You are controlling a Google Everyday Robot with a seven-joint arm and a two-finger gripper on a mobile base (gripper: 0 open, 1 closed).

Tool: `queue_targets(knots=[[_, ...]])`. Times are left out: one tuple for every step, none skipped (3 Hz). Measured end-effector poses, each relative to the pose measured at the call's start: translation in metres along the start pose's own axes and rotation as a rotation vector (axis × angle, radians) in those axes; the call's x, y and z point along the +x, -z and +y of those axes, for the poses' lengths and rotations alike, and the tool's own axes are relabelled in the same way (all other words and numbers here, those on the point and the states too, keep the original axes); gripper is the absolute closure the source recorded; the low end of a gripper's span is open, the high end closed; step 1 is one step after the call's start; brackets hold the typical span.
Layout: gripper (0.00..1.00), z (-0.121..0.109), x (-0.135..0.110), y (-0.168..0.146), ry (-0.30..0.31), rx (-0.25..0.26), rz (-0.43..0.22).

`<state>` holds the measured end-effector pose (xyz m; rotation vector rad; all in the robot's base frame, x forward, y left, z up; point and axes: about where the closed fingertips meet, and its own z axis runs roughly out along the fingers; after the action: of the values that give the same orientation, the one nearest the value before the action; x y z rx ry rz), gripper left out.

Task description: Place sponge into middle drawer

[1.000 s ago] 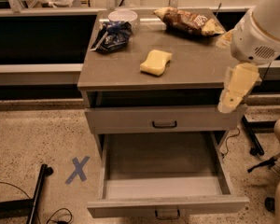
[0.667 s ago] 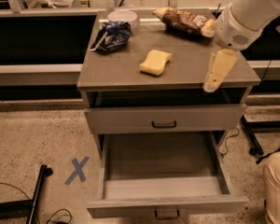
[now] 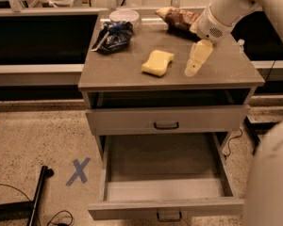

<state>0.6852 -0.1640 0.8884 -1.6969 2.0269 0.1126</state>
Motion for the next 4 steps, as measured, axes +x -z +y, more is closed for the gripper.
queue_targets(knots=[[0.0,-0.011,-0.011,-0.034,-0.096,-0.064,-0.097],[0.0,-0.011,-0.029,-0.05,-0.167,-0.1,-0.185],[0.0,-0.002,-0.051,-0.065,-0.186,-0.134,-0.225],[0.0,0.001,-0.056,-0.087,-0.226,-0.143,-0.218]])
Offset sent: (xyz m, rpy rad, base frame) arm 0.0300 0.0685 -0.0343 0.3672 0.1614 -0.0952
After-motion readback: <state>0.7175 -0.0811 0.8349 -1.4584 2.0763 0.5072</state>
